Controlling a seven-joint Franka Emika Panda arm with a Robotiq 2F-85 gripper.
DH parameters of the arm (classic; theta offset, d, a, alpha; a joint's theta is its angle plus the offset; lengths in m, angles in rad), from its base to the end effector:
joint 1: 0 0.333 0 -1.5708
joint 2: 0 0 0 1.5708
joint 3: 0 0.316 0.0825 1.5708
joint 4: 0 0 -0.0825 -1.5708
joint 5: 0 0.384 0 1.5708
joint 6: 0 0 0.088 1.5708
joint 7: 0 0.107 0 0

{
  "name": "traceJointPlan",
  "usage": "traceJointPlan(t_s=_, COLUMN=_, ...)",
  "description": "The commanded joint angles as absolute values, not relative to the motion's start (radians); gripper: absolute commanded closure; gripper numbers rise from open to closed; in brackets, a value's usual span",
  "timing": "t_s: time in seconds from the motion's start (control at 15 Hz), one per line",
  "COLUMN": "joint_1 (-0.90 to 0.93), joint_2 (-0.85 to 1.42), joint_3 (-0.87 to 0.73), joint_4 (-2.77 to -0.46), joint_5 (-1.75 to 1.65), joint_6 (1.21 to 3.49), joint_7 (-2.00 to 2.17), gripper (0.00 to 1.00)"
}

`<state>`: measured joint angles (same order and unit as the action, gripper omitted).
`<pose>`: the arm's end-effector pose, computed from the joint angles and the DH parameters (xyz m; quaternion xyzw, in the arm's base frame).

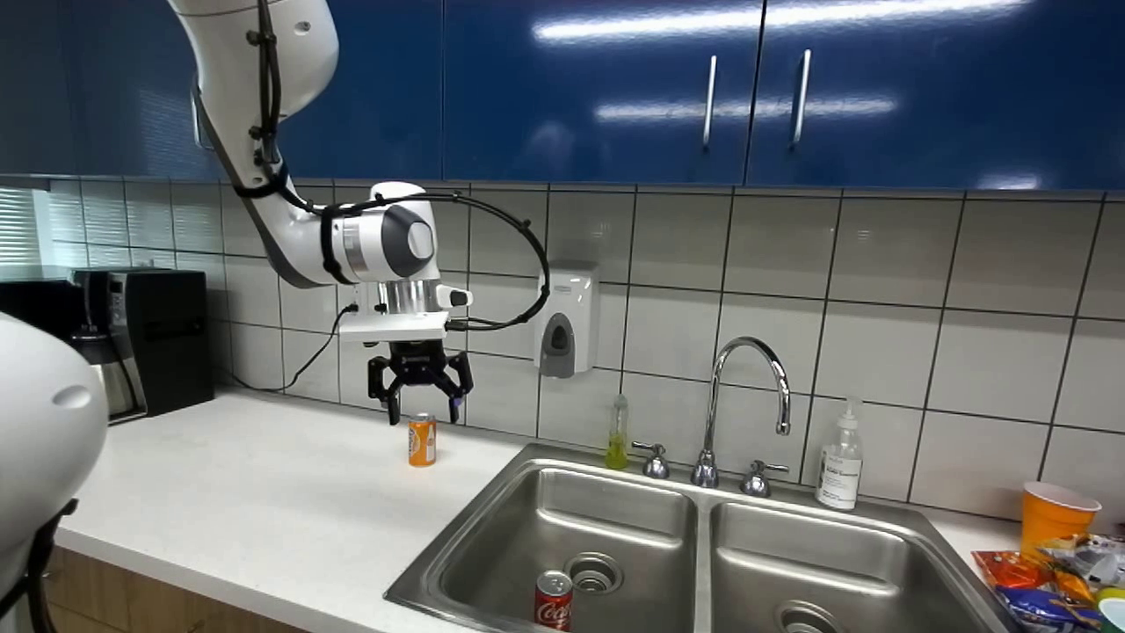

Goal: Put the red can in the left sink

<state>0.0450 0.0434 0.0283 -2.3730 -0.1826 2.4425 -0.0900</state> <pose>0.5020 0.0366 0.3078 0.9868 0.1500 0.0126 0.0591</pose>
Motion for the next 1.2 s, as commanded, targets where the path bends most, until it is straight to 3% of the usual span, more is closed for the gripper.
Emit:
traceJointPlan(t_s=0.0, joint_1=0.042, joint_2=0.043, joint_3=0.031, joint_4=-2.371, joint_5=-0.182, joint_6=2.440, joint_7=-0.091, gripper=0.00)
traceJointPlan(t_s=1.13, joint_1=0.044, joint_2=0.014, joint_3=0.032, joint_4=-2.389, joint_5=-0.189, joint_6=2.443, joint_7=-0.086, gripper=0.00)
